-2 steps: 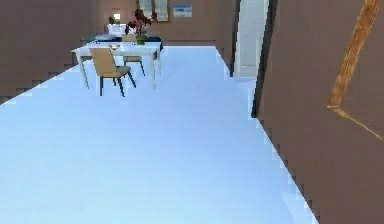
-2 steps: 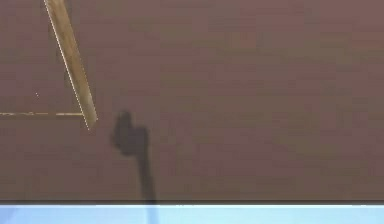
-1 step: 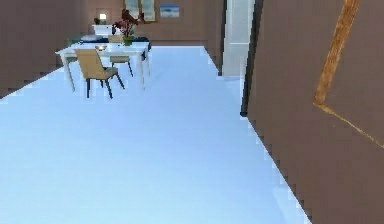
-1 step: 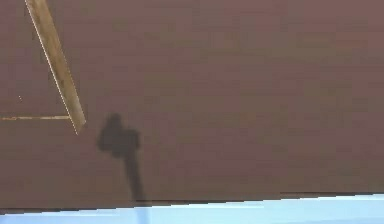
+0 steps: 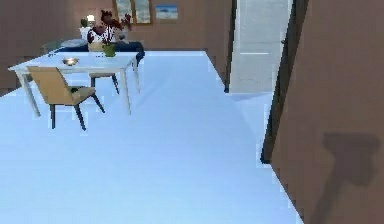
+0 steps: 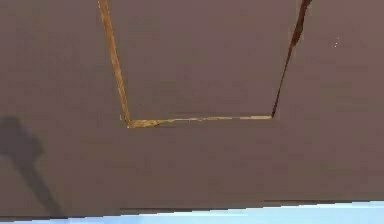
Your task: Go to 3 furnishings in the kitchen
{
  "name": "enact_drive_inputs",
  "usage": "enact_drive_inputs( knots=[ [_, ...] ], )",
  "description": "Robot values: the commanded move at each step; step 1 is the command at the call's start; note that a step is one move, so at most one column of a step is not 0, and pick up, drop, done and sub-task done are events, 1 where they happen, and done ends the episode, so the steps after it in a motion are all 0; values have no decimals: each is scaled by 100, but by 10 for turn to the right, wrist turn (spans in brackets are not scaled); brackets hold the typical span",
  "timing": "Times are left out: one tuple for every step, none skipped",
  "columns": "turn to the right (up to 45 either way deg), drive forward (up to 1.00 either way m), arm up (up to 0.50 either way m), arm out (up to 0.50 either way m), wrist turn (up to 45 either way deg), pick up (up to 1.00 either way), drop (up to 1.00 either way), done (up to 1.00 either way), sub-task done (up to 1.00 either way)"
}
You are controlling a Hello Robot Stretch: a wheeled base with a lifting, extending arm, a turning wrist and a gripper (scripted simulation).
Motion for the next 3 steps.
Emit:
enact_drive_inputs(
  knots=[
    [30,0,0,0,0,0,0,0,0],
    [0,100,0,0,0,0,0,0,0],
    [0,80,0,0,0,0,0,0,0]
  ],
)
